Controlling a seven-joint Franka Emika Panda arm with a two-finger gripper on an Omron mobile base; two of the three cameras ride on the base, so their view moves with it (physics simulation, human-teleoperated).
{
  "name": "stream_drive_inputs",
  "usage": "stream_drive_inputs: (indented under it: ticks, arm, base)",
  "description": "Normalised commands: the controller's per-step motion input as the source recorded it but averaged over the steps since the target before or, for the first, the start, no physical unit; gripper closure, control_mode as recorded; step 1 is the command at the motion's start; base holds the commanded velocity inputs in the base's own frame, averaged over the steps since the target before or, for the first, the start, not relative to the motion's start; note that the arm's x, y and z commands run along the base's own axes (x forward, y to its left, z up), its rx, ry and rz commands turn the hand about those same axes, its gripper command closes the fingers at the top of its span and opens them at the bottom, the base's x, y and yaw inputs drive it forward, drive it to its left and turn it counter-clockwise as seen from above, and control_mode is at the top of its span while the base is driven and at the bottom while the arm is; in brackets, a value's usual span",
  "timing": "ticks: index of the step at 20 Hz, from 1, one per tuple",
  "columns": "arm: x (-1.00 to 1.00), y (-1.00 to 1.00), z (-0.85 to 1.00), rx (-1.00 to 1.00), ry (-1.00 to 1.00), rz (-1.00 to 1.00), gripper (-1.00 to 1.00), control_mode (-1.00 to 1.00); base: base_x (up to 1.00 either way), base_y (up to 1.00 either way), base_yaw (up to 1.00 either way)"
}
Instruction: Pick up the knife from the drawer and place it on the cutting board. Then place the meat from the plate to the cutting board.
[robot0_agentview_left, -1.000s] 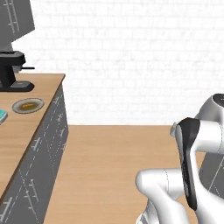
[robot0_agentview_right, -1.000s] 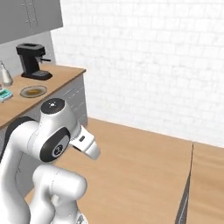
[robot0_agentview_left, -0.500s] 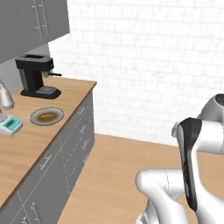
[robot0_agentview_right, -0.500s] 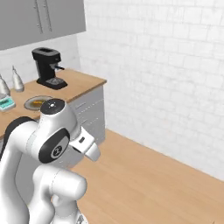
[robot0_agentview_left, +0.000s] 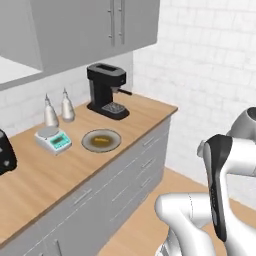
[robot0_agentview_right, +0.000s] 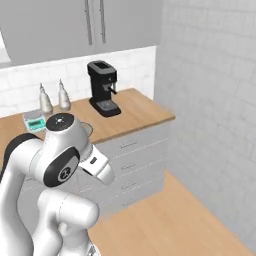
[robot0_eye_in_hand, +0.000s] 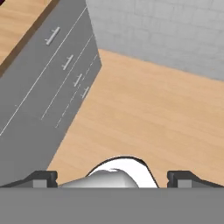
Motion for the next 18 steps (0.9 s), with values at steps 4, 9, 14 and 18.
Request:
stream_drive_inputs:
  ticks: [4, 9, 14, 18]
  arm:
    - [0.00, 0.00, 0.00, 0.00, 0.00, 0.00, -1.00, 1.00]
    - [0.00, 0.00, 0.00, 0.00, 0.00, 0.00, -1.00, 1.00]
    - [0.00, 0.00, 0.00, 0.00, 0.00, 0.00, -1.00, 1.00]
    - [0.00, 0.00, 0.00, 0.00, 0.00, 0.00, -1.00, 1.00]
  base:
    - [0.99, -0.33, 0.67]
    - [0.26, -0.37, 0.81]
    - [0.04, -0.23, 0.91]
    - [0.79, -0.46, 0.65]
